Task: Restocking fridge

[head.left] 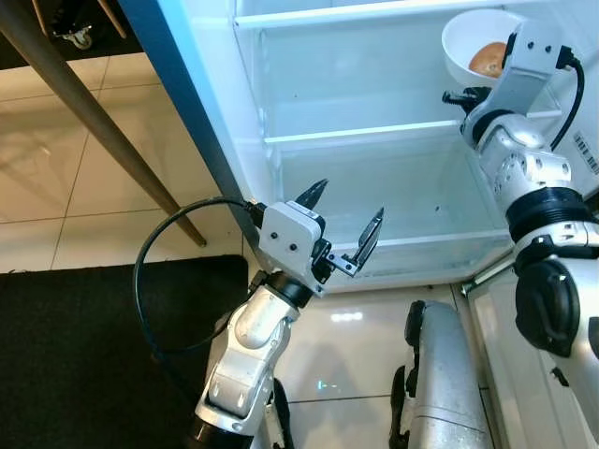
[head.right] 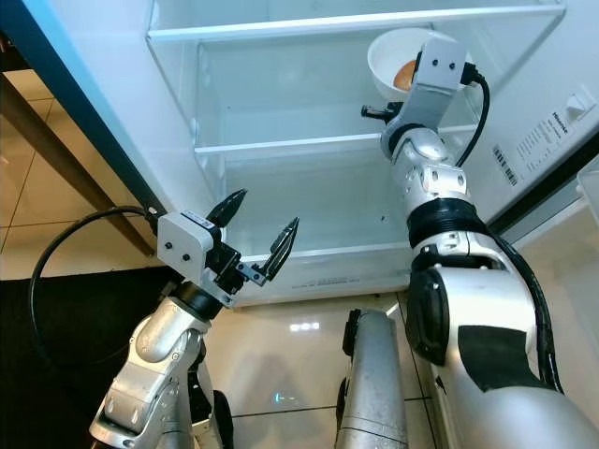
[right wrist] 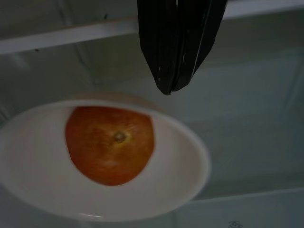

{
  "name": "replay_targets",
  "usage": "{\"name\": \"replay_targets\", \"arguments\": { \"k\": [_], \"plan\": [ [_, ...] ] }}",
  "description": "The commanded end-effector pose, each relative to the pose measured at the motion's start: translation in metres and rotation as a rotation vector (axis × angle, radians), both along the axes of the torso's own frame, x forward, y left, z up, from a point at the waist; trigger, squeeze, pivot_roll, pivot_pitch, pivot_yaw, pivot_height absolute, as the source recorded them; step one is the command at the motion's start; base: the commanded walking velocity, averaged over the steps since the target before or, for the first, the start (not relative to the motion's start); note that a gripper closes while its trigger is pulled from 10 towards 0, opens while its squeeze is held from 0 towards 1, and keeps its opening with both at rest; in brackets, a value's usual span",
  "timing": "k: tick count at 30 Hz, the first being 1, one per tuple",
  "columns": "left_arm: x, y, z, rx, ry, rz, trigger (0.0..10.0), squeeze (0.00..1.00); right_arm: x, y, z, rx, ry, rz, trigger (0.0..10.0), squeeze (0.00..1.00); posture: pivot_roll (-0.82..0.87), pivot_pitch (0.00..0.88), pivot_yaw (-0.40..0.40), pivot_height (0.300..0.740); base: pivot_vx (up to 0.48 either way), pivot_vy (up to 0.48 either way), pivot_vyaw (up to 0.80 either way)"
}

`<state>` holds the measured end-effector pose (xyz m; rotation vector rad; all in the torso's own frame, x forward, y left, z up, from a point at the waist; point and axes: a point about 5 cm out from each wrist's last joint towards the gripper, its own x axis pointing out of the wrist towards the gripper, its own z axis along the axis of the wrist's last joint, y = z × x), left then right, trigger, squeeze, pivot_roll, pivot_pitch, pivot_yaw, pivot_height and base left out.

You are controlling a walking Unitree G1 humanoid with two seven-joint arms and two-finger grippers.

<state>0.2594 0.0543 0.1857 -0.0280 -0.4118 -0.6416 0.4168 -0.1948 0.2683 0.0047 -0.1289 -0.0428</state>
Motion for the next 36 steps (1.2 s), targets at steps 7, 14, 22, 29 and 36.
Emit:
{"name": "replay_targets", "arguments": {
  "k": [7, 14, 22, 29, 36],
  "plan": [
    [0.004, 0.008, -0.014, 0.039, 0.024, 0.021, 10.0, 0.0, -0.035, -0.01, -0.043, 0.026, -0.075, 0.198, 10.0, 0.0, 0.03, 0.276, 0.035, 0.504, 0.0, 0.0, 0.0],
    [0.008, 0.009, -0.02, 0.073, 0.039, 0.012, 10.0, 0.0, -0.06, -0.011, -0.055, 0.102, -0.105, 0.332, 10.0, 0.0, 0.02, 0.257, 0.039, 0.504, 0.0, 0.0, 0.0],
    [0.017, 0.011, -0.022, 0.076, 0.047, 0.024, 10.0, 0.0, -0.072, 0.004, -0.073, 0.144, -0.079, 0.422, 10.0, 0.0, 0.02, 0.234, 0.029, 0.504, 0.0, 0.0, 0.0],
    [0.018, 0.012, -0.023, 0.066, 0.058, 0.029, 10.0, 0.0, -0.077, -0.003, -0.087, 0.16, -0.027, 0.398, 10.0, 0.0, 0.01, 0.218, 0.026, 0.504, 0.0, 0.0, 0.0],
    [0.02, 0.02, -0.034, 0.025, 0.131, 0.046, 10.0, 0.0, -0.083, -0.006, -0.102, 0.16, 0.03, 0.381, 10.0, 0.0, 0.0, 0.214, 0.024, 0.504, 0.0, 0.0, 0.0]
  ]
}}
